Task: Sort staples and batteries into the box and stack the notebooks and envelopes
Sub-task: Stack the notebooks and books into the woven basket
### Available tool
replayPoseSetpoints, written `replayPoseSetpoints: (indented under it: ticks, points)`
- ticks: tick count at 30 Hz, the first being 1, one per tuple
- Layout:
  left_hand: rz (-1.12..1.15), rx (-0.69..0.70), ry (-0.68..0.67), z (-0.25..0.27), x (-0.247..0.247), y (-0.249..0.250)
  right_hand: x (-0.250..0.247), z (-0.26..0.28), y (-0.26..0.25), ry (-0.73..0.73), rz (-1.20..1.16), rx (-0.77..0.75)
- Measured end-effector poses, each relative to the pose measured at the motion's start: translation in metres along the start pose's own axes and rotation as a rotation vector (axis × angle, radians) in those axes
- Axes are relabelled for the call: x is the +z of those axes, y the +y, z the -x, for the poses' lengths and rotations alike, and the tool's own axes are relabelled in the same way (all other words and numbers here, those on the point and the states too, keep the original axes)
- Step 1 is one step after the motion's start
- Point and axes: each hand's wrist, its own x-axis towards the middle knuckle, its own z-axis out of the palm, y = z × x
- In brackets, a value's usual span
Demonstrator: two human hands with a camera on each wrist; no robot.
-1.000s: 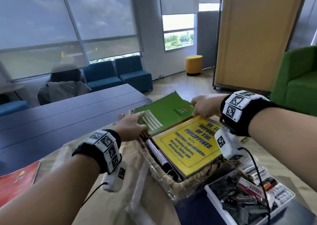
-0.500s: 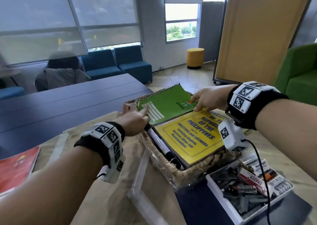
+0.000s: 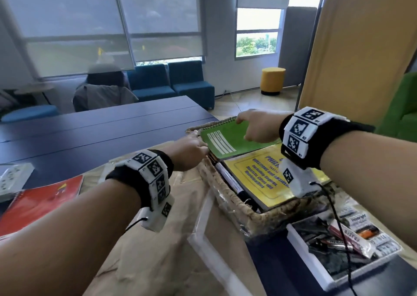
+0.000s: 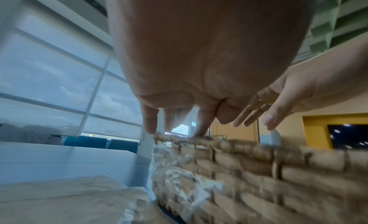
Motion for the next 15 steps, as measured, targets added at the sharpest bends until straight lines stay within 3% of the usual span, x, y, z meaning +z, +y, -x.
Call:
replayPoseSetpoints:
  ticks: [1,2,3,5,8,15]
  points:
    - [0.050,0.035,0.093,0.005,-0.001,-0.005,-0.001,-0.001,-0.011,0.007,0.018,-0.039]
    - [0.173,-0.009,0.096,0.016,-0.005,-0.004,0.000,-0.002,-0.022,0.018,0.038,-0.074]
    - [0.258,-0.040,0.227,0.027,-0.011,-0.005,0.000,-0.004,-0.034,0.030,0.050,-0.106]
    - [0.239,-0.152,0.355,0.041,-0.021,-0.020,0.002,-0.008,-0.057,0.050,0.043,-0.157]
    - [0.282,-0.170,0.473,0.076,-0.031,-0.038,0.005,-0.010,-0.098,0.063,-0.001,-0.235]
    - [0.321,-0.413,0.534,0.161,-0.026,-0.110,0.031,-0.005,-0.202,-0.039,-0.137,-0.376]
